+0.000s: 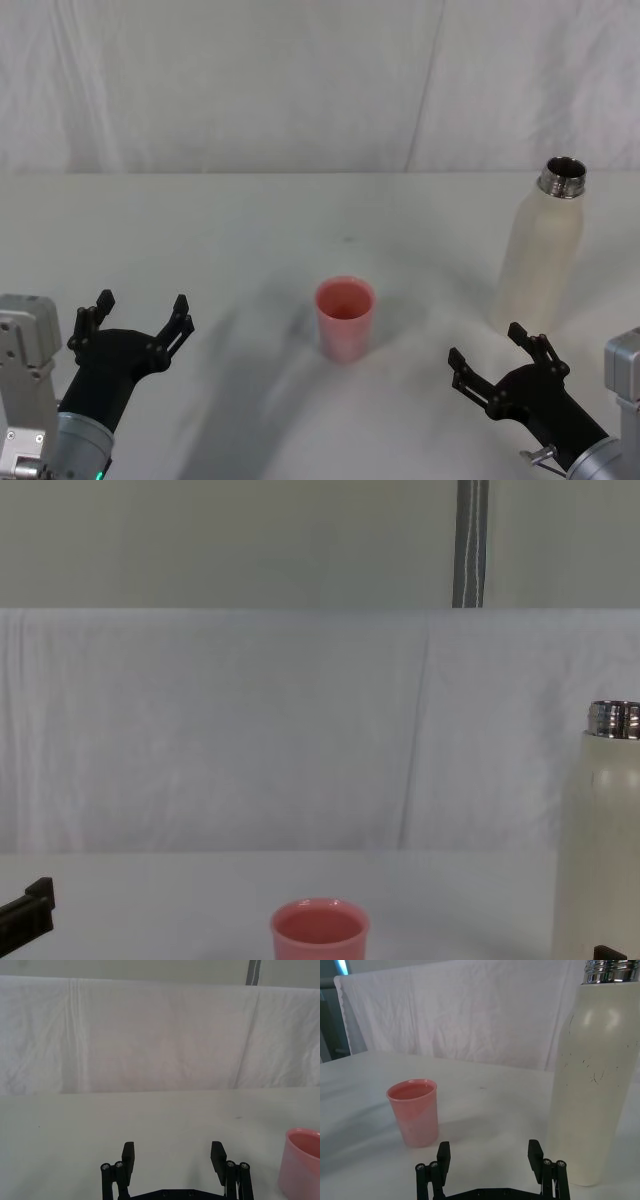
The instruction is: Grasp the thermos with one hand and pour water into the cup lid.
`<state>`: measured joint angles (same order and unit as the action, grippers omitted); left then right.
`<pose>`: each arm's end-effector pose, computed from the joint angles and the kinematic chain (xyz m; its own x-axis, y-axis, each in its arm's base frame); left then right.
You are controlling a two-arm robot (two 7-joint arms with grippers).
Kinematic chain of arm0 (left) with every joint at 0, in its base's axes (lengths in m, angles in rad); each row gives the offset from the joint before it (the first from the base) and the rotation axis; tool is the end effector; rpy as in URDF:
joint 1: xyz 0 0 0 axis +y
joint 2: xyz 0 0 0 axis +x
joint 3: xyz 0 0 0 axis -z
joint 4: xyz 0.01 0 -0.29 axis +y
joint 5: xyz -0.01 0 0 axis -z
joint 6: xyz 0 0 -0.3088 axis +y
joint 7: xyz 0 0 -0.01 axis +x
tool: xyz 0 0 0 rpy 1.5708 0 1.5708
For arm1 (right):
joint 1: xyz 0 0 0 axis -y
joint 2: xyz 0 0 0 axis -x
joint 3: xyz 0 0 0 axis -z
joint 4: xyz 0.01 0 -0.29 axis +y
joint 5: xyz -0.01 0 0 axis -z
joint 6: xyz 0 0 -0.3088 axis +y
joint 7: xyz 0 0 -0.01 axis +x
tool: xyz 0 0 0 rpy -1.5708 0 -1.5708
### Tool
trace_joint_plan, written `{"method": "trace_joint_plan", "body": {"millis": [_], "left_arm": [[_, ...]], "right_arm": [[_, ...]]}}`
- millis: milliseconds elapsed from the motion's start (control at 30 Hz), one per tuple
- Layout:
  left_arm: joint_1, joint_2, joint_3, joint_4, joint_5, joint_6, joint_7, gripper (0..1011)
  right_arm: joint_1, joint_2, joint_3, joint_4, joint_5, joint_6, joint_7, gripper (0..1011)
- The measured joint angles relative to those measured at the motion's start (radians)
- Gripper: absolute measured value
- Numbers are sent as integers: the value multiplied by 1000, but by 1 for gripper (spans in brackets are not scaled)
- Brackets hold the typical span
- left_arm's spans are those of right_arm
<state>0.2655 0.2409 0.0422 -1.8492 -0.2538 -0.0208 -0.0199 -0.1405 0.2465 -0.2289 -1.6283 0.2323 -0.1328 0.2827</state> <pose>0.2529 0.0375 -0.2853 0.1245 0.9917 -0.0327 -0.9921 0.1240 -0.0176 0.2764 0.0036 -0.3320 0.4945 -0.8688 -0.0251 0.8691 0.4946 0.0038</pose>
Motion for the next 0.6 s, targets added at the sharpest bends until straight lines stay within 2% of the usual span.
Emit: {"method": "trace_joint_plan", "body": {"millis": [600], "left_arm": [[0,0,0,0,0,0,0,1001]], "right_arm": [[0,0,0,0,0,0,0,1001]]}}
